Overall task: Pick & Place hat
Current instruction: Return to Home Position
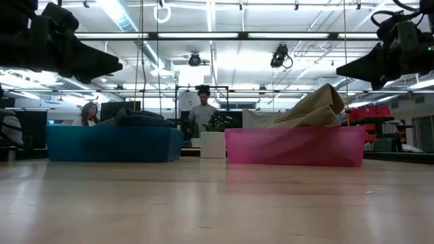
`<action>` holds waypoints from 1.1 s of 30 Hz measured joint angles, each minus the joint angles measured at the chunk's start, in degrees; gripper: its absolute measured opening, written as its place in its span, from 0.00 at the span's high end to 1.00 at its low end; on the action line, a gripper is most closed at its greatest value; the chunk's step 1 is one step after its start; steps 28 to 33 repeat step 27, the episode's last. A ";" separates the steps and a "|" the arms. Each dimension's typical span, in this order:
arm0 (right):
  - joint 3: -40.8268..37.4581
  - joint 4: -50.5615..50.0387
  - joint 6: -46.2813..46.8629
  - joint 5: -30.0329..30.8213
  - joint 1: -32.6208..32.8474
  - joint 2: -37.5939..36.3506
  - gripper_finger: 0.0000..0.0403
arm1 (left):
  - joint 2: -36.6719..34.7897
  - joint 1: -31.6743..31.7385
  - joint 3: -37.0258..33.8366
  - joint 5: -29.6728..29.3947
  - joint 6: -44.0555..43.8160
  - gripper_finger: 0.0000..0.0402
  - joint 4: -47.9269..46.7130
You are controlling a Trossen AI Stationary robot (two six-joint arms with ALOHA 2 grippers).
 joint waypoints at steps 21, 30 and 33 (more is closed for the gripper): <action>-0.60 0.99 -0.05 -0.01 0.00 0.00 0.99 | 0.13 0.00 -0.07 1.10 -0.64 0.56 -7.19; -0.60 0.97 -0.06 -0.01 0.00 0.00 0.99 | 0.13 0.00 -0.09 1.08 -0.62 0.56 -7.18; -0.60 0.97 -0.06 -0.01 0.00 0.00 0.99 | 0.13 0.00 -0.09 1.08 -0.62 0.56 -7.18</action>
